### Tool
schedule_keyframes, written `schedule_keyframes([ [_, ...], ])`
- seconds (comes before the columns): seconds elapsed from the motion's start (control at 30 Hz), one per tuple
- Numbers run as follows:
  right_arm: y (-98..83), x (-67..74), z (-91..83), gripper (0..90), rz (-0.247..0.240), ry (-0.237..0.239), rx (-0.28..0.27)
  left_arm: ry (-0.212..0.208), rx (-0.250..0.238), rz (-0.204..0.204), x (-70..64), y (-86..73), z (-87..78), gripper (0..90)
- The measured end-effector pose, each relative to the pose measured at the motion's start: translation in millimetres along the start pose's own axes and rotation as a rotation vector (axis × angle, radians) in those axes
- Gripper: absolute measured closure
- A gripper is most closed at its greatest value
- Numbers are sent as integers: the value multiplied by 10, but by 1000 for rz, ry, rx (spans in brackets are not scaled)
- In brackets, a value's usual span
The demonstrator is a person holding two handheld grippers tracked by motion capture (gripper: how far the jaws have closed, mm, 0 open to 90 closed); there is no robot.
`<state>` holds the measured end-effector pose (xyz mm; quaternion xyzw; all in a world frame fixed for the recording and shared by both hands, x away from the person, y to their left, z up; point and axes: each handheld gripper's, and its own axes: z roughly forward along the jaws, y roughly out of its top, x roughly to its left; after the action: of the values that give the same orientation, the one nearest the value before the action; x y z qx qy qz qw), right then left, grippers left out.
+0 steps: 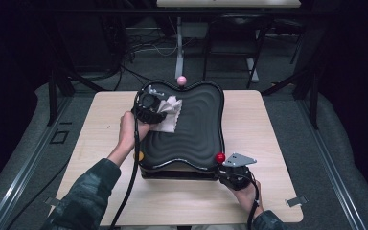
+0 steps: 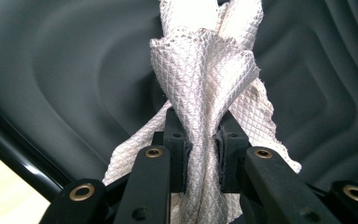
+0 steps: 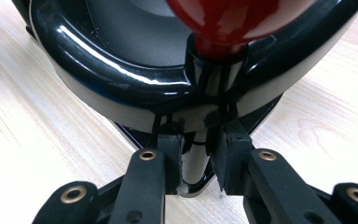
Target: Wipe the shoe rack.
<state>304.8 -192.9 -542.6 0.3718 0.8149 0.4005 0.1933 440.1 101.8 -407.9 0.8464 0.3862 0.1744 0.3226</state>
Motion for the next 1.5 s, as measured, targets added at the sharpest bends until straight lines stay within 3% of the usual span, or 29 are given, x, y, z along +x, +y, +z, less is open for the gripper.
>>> schedule_keyframes([
  [0.63,2,1,2,746,-1,0,1,-56,32,42,-239,-363,-68,776],
  [1.2,1,0,2,746,0,2,1,-98,56,79,-484,-554,-75,768],
  [1.5,1,2,2,746,-1,-2,2,-114,76,117,-612,-591,-57,772],
])
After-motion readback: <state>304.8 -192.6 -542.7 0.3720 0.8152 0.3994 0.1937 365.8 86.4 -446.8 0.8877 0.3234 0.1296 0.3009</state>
